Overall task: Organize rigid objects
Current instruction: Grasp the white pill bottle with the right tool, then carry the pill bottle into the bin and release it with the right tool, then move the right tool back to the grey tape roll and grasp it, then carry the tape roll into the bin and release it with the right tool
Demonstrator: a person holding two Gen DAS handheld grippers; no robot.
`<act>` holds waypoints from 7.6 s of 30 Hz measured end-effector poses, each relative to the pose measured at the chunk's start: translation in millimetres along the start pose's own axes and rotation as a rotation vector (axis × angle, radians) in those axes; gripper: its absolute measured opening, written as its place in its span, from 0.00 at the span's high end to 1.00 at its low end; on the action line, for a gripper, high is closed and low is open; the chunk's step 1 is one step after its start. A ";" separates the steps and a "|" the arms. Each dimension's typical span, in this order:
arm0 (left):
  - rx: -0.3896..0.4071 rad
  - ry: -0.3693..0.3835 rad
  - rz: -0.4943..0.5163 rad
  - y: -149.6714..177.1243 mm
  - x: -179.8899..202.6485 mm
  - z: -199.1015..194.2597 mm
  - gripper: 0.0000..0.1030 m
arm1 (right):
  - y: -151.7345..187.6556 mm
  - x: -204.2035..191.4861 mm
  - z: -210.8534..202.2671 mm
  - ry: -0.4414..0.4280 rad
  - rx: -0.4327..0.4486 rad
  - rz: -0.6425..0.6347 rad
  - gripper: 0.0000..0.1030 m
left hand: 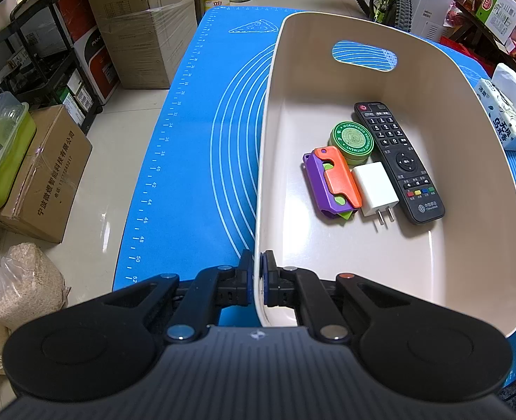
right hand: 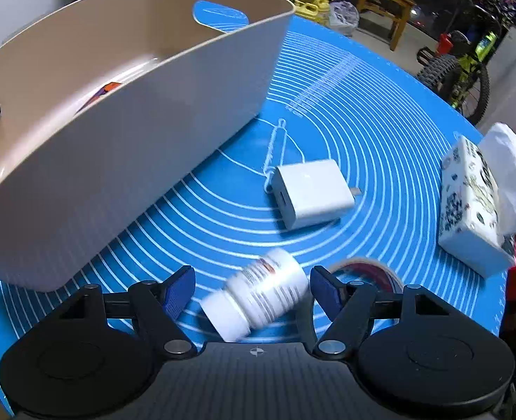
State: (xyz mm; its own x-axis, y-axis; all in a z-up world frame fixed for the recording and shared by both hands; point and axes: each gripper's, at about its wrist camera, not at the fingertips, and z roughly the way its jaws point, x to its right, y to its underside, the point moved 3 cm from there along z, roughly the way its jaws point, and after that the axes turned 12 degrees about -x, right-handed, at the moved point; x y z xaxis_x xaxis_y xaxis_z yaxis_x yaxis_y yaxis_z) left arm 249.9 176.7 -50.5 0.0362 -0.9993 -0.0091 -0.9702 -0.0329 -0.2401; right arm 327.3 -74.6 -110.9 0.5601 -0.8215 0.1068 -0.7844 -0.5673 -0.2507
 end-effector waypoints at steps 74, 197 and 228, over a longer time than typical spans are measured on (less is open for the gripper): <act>0.001 -0.003 0.002 -1.1 1.0 -3.1 0.93 | -139.6 -145.7 -5.7 0.117 0.009 -0.240 0.44; -0.002 -0.007 0.002 -0.8 -0.1 -1.4 0.93 | -140.8 -125.9 -43.5 -0.003 0.086 -0.112 0.15; -0.002 -0.009 0.002 -0.9 0.3 -1.6 0.93 | -143.7 -132.1 -2.9 0.035 -0.092 -0.099 0.12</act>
State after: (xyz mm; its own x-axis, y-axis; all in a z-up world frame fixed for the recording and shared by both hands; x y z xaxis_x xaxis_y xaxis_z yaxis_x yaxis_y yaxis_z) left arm 250.4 176.4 -48.8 0.0359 -0.9992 -0.0184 -0.9708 -0.0305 -0.2381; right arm 365.3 115.2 -86.2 0.6279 -0.7616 0.1602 -0.7476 -0.6474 -0.1481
